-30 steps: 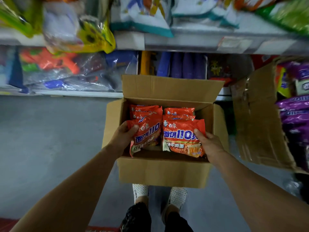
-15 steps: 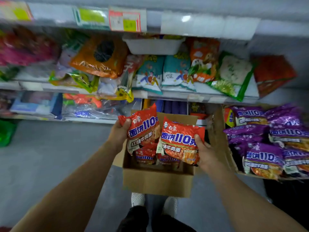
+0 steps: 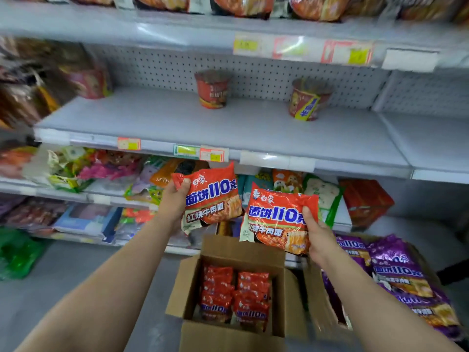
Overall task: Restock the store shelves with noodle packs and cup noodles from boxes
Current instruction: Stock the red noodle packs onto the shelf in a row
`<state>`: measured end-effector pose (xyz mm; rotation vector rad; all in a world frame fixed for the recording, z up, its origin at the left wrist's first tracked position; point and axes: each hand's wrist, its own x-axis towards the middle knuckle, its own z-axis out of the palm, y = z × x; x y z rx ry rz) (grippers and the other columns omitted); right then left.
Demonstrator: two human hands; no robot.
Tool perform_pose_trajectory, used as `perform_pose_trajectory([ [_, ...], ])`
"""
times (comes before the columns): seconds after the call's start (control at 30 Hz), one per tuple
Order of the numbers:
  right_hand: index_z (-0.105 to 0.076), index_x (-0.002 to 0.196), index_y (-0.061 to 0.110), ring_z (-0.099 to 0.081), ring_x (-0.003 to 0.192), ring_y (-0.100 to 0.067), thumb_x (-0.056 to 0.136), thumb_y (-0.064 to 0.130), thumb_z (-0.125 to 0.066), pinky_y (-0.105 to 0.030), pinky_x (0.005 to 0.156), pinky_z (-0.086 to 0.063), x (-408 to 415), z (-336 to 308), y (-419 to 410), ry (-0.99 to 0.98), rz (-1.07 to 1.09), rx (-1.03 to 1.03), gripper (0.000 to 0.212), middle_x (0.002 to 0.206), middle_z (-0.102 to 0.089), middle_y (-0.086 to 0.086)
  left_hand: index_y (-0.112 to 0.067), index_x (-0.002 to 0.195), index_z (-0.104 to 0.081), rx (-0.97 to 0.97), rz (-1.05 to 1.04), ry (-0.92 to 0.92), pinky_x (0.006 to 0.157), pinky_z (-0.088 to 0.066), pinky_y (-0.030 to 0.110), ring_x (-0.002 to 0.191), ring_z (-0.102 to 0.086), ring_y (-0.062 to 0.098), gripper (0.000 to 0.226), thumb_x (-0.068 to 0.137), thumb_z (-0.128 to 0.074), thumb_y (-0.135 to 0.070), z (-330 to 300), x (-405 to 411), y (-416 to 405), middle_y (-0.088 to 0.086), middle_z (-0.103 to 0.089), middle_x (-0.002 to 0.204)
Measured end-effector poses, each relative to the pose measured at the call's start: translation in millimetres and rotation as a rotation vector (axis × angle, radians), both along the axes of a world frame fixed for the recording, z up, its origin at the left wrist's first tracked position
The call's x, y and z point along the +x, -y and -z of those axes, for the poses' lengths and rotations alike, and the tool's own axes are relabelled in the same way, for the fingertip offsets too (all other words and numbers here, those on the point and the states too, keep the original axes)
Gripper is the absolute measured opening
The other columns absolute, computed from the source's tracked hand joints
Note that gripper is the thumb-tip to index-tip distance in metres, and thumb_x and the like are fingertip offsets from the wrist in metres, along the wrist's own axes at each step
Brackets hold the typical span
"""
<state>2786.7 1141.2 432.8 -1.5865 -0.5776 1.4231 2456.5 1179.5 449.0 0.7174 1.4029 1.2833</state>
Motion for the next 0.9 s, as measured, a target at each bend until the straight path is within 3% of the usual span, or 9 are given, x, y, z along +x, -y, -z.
perform_pose_trajectory([
  [0.1, -0.064, 0.111, 0.011, -0.077, 0.074, -0.022, 0.089, 0.050, -0.068, -0.037, 0.068, -0.059, 0.9, -37.6, -7.5, 0.032, -0.023, 0.068, 0.045, 0.085, -0.079, -0.007, -0.009, 0.120, -0.055, 0.087, -0.004, 0.000, 0.062, -0.060, 0.037, 0.072, -0.073, 0.021, 0.025, 0.105, -0.052, -0.028, -37.4, -2.8, 2.0, 0.015, -0.071, 0.098],
  [0.33, -0.064, 0.114, 0.010, -0.077, 0.080, -0.028, 0.089, 0.051, -0.068, -0.049, 0.081, -0.061, 3.6, -123.4, -26.4, 0.060, -0.039, 0.236, 0.048, 0.089, -0.079, -0.009, -0.016, 0.117, -0.055, 0.241, -0.104, -0.066, 0.078, -0.061, 0.049, 0.077, -0.071, 0.026, 0.020, 0.103, -0.054, -0.030, -112.3, -4.3, 8.8, 0.015, -0.072, 0.101],
  [0.43, -0.065, 0.109, 0.012, -0.077, 0.078, -0.027, 0.091, 0.051, -0.065, -0.046, 0.079, -0.061, 7.1, -159.2, -32.6, 0.091, -0.040, 0.317, 0.043, 0.085, -0.079, -0.008, -0.013, 0.115, -0.056, 0.304, -0.146, -0.141, 0.079, -0.060, 0.053, 0.080, -0.071, 0.031, 0.023, 0.104, -0.053, -0.033, -144.7, -2.9, 8.5, 0.019, -0.071, 0.101],
  [0.57, -0.065, 0.104, 0.011, -0.076, 0.070, -0.022, 0.092, 0.050, -0.065, -0.039, 0.072, -0.060, 8.8, -198.8, -41.8, 0.107, -0.028, 0.424, 0.041, 0.078, -0.078, -0.005, -0.021, 0.103, -0.055, 0.396, -0.173, -0.173, 0.072, -0.058, 0.042, 0.076, -0.069, 0.027, 0.013, 0.105, -0.050, -0.032, -184.8, -0.3, 6.2, 0.014, -0.070, 0.096],
  [0.7, -0.064, 0.107, 0.013, -0.077, 0.080, -0.026, 0.092, 0.051, -0.063, -0.045, 0.081, -0.060, 7.2, -230.7, -48.2, 0.087, -0.048, 0.495, 0.041, 0.088, -0.079, -0.007, -0.016, 0.115, -0.051, 0.452, -0.151, -0.209, 0.077, -0.060, 0.048, 0.084, -0.072, 0.032, 0.023, 0.105, -0.049, -0.036, -216.3, -9.3, -3.7, 0.017, -0.071, 0.102],
  [0.77, -0.064, 0.107, 0.013, -0.077, 0.081, -0.026, 0.093, 0.051, -0.063, -0.045, 0.081, -0.060, 5.8, -246.4, -52.0, 0.088, -0.039, 0.523, 0.041, 0.089, -0.079, -0.006, -0.014, 0.116, -0.051, 0.484, -0.159, -0.228, 0.074, -0.059, 0.043, 0.081, -0.070, 0.028, 0.023, 0.105, -0.049, -0.034, -229.6, -14.7, -10.2, 0.016, -0.070, 0.101],
  [0.9, -0.066, 0.106, 0.012, -0.076, 0.086, -0.029, 0.091, 0.052, -0.065, -0.049, 0.084, -0.060, -1.6, -276.7, -63.0, 0.095, 0.007, 0.563, 0.043, 0.093, -0.079, -0.009, -0.019, 0.114, -0.053, 0.533, -0.154, -0.216, 0.082, -0.059, 0.050, 0.088, -0.071, 0.031, 0.018, 0.105, -0.050, -0.035, -253.1, -24.7, -24.4, 0.011, -0.071, 0.101],
])
